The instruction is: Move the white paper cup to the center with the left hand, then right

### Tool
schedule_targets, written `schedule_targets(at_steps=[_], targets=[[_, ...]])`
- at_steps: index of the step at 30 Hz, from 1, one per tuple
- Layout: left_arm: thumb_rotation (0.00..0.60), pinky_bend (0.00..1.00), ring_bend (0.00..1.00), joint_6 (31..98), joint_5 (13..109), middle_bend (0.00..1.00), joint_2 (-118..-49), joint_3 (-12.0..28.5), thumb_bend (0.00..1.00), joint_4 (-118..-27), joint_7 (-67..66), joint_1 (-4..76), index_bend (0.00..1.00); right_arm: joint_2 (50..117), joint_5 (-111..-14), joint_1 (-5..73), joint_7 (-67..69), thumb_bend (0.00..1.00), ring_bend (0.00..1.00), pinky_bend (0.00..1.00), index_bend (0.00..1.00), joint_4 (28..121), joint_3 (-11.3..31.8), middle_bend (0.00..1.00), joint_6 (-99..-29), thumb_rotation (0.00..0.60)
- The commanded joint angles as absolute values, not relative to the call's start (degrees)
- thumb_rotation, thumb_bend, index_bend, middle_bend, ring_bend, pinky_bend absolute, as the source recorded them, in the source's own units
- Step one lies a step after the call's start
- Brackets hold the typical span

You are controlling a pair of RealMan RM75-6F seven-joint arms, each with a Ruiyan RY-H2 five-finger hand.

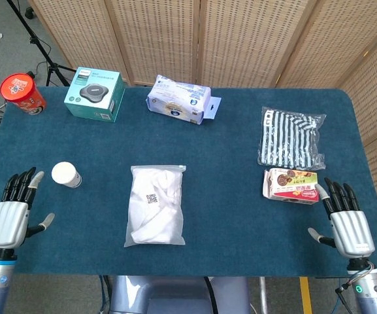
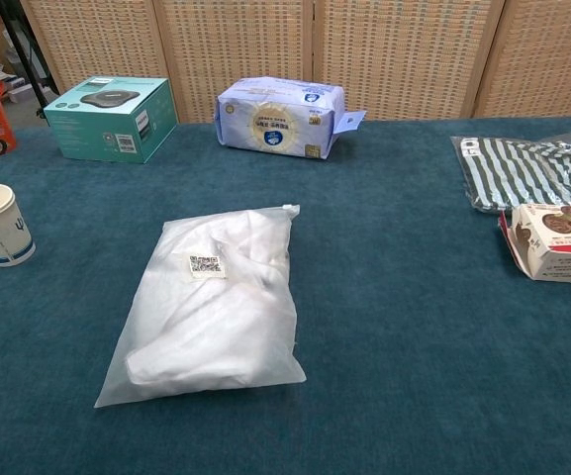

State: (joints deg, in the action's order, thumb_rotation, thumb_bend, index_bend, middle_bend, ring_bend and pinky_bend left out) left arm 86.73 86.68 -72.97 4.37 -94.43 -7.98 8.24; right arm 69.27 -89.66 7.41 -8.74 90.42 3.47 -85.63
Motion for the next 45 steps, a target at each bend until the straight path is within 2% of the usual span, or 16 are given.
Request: schedule_targets(at_steps=[1,6,10,19,30,38,45], targets=[[0.600,0.00,0.00,84.9,84.5,0.00,-71.8,5.3,0.21,-94.9,-6.8,8.8,0.00,69.3,-89.4,7.5,-8.7,0.13,0.00,0.00,0.00,90.3,3.6,0.00,-85.4,0.600],[0.600,0.00,0.00,82.0,81.7,0.00,-69.2,7.4,0.21,-95.6,-7.2,10.7,0.00,69.4,-89.4,7.6,-8.7,0.13,0.00,0.00,0.00,90.3,3.6,0.00,-85.2,0.600],[0.600,0.00,0.00,76.4,77.8,0.00,-65.3,9.5,0.21,-97.4,-6.8,13.4,0.00,69.5,-89.3,7.7,-8.9,0.13,0.00,0.00,0.00,90.2,3.6,0.00,-85.0,0.600],[0.600,0.00,0.00,55.4,63.8,0.00,-56.0,11.6,0.22,-99.0,-5.2,22.0,0.00,69.9,-89.6,7.8,-8.5,0.13,0.00,0.00,0.00,89.8,3.7,0.00,-85.2,0.600],[0.600,0.00,0.00,42.7,52.8,0.00,-54.7,11.8,0.22,-94.2,-6.5,29.3,0.00,70.4,-89.2,8.0,-8.5,0.13,0.00,0.00,0.00,89.2,3.8,0.00,-84.8,0.600],[0.600,0.00,0.00,34.1,45.9,0.00,-55.3,10.1,0.22,-89.5,-7.7,35.2,0.00,70.7,-88.6,8.1,-9.0,0.13,0.00,0.00,0.00,89.2,3.9,0.00,-84.4,0.600],[0.600,0.00,0.00,31.7,43.2,0.00,-56.8,8.0,0.22,-86.8,-8.0,38.1,0.00,70.8,-88.5,8.1,-9.1,0.13,0.00,0.00,0.00,89.3,4.0,0.00,-84.6,0.600]])
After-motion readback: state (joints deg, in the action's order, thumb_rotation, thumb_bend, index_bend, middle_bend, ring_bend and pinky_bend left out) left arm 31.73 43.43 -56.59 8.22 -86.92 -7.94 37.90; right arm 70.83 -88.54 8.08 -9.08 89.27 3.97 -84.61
